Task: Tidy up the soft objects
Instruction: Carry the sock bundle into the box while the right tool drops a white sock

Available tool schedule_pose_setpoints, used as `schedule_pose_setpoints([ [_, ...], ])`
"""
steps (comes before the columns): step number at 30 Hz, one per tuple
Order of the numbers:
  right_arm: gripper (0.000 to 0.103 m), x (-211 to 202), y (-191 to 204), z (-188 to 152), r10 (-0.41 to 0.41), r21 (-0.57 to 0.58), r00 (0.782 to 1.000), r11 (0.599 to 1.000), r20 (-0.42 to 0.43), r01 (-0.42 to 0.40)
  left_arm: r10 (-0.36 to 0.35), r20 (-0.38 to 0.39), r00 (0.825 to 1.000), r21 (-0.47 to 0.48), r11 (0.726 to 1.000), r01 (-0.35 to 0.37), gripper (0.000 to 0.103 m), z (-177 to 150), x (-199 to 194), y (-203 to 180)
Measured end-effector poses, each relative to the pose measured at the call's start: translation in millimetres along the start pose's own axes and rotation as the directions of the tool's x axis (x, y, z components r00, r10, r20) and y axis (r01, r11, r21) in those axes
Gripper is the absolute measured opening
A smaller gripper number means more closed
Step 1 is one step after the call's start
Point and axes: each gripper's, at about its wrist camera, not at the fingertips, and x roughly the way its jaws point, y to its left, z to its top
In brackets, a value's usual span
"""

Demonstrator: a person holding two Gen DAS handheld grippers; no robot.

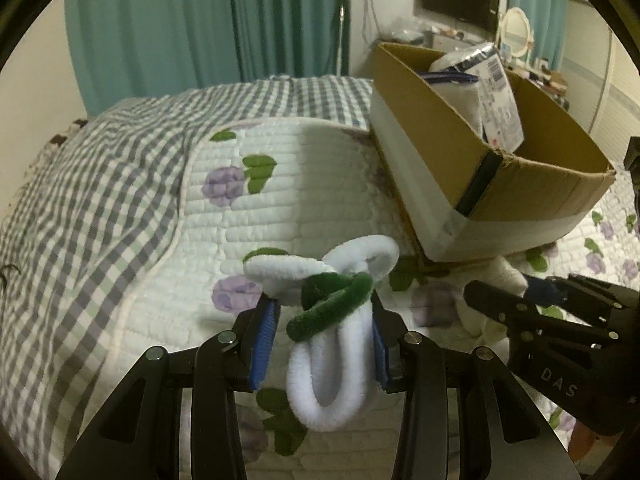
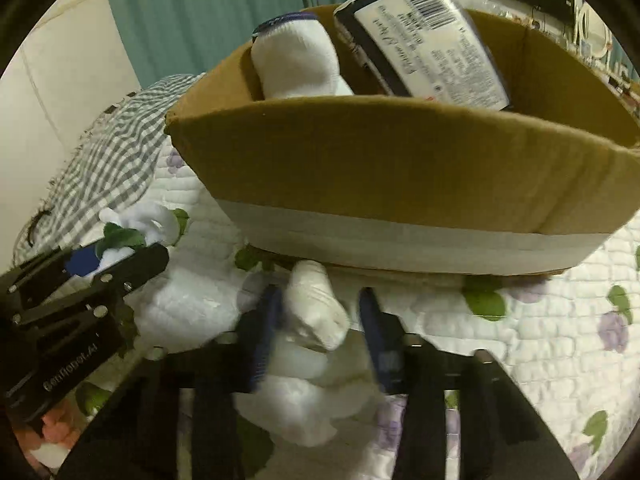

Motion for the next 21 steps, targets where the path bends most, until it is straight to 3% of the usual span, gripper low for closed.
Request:
schedule_pose_setpoints([
  [6,0.027,-15,9,3,-0.009,-0.01,0.999,1.0,0.052,0.01,-0.069,-0.009,0.998,-0.035,0.997,0.068,0.04,2,-10,2],
  [9,0.026,-35,10,9,0.019,-0.005,0.995,1.0,0.093,-0.019,-0.069,0.0,0.998,-0.052,0.996,0.069,0.04,7,-23,6],
  [15,0.026,-105,6,25,0.037,-0.032,0.977,0.999,0.208,-0.031,-0.064,0.093,0.994,-0.007,0.998,0.065,0.04,21,-70,-8],
  [21,0.026,-179,-7,49,-0.007,-0.071,0.947,0.997,0.32,0.032,-0.128,0.164,0.978,0.058,0.991,0.119,0.04,51,-114,-44],
])
